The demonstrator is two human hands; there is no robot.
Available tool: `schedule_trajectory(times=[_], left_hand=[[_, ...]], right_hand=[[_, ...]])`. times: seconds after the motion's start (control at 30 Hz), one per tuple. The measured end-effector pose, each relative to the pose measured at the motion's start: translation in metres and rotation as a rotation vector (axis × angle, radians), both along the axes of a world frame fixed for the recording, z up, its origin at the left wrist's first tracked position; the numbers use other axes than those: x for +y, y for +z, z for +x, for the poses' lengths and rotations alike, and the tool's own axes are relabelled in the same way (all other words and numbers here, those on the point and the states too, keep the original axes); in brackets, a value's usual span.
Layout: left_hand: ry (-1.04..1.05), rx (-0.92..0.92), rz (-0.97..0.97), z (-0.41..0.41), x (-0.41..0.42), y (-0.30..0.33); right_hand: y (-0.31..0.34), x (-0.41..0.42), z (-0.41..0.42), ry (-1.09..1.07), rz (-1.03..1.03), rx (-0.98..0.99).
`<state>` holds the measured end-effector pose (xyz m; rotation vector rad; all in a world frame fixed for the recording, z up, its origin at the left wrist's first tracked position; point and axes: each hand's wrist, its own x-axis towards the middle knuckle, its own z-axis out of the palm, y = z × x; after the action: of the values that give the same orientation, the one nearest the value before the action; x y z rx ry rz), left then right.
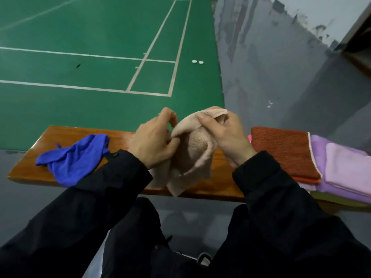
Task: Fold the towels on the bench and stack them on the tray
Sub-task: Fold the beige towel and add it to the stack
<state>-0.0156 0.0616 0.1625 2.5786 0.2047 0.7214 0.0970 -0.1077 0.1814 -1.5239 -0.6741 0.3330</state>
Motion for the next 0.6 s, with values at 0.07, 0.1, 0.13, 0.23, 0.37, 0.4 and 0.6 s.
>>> schedule_trajectory(times=[0.07, 0.1, 0.13, 0.23, 0.37, 0.4, 0.6], left_hand=[[0.112, -0.115, 0.188, 0.001, -0.001, -0.008], [0.173, -0.132, 0.257, 0.002, 0.0, -0.011], [0.226, -0.114, 0.28, 0.003, 0.001, -0.014], [0.262, -0.027, 0.111, 0.003, 0.007, -0.02], [0.063, -0.052, -0.69, 0.0, 0.013, -0.009], [0.0, -0.021, -0.894, -0.001, 0.013, -0.004], [-0.377, 0.317, -0.978, -0.016, 0.026, 0.001]], right_hand=[[0.002, 0.001, -0.005, -0.02, 0.026, 0.054], [0.002, 0.001, -0.007, -0.03, 0.054, 0.108], [0.003, 0.001, -0.009, -0.041, 0.097, 0.174], [0.007, -0.005, -0.003, -0.092, 0.193, 0.255], [0.015, -0.036, 0.02, 0.255, 0.054, 0.236], [0.017, -0.044, 0.021, 0.339, -0.015, 0.209], [0.012, -0.046, 0.026, 0.114, -0.06, 0.212]])
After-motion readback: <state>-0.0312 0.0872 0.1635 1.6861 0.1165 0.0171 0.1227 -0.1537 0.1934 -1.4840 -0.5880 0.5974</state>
